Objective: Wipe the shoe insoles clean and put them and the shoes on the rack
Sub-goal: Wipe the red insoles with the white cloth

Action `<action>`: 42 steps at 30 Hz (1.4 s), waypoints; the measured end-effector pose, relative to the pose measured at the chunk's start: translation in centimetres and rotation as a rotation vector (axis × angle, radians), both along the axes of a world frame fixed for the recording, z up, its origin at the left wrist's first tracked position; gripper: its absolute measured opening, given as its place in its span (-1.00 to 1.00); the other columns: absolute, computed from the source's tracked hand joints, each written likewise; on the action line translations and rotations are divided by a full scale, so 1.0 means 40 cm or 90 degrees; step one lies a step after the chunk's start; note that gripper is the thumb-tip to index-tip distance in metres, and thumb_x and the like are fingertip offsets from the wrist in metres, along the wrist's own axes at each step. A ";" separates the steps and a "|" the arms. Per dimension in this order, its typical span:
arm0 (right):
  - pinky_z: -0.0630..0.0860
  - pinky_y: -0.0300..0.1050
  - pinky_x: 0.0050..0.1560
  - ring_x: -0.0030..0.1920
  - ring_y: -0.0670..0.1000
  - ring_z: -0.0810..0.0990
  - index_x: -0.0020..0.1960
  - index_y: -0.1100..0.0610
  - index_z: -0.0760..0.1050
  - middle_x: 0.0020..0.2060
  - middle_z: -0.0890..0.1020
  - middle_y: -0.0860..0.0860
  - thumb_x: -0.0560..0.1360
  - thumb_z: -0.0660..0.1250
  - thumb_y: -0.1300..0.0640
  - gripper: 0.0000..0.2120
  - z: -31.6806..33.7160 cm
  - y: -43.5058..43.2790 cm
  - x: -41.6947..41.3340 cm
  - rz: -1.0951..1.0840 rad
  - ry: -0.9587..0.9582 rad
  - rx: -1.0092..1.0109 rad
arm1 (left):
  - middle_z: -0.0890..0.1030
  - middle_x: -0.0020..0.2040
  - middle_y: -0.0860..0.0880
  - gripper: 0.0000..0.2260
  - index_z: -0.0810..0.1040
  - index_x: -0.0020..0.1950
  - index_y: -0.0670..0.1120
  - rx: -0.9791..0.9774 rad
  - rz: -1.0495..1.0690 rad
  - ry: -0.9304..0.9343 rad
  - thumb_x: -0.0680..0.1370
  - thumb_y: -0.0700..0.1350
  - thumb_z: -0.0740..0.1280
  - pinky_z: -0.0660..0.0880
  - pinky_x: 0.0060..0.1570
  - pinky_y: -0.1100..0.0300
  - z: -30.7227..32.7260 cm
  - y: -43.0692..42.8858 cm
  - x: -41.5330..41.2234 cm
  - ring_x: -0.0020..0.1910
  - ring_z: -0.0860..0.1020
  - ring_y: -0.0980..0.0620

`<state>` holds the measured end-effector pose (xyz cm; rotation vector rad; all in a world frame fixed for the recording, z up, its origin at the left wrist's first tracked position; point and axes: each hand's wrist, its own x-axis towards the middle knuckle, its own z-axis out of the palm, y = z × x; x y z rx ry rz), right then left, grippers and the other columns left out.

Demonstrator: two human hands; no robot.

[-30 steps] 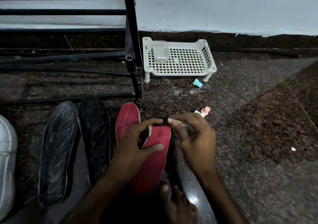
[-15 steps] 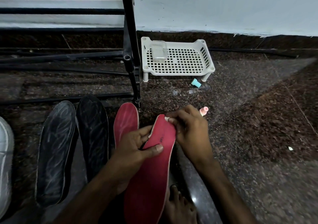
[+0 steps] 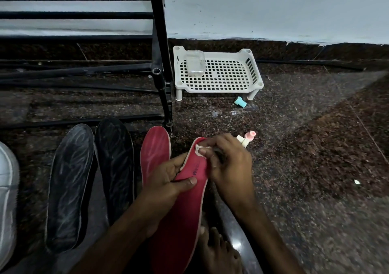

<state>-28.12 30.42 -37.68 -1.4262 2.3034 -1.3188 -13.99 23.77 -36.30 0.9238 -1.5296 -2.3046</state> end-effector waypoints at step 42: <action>0.50 -0.14 -0.06 -0.08 0.03 0.56 -0.03 0.24 0.64 -0.11 0.60 0.05 0.50 0.40 0.32 -0.92 0.065 0.007 -0.015 -0.007 0.098 -0.101 | 0.68 0.06 -0.19 -0.59 0.56 0.28 -0.14 0.086 0.094 0.037 0.46 -0.40 0.34 0.60 -0.10 0.20 -0.013 0.000 -0.008 -0.07 0.67 -0.03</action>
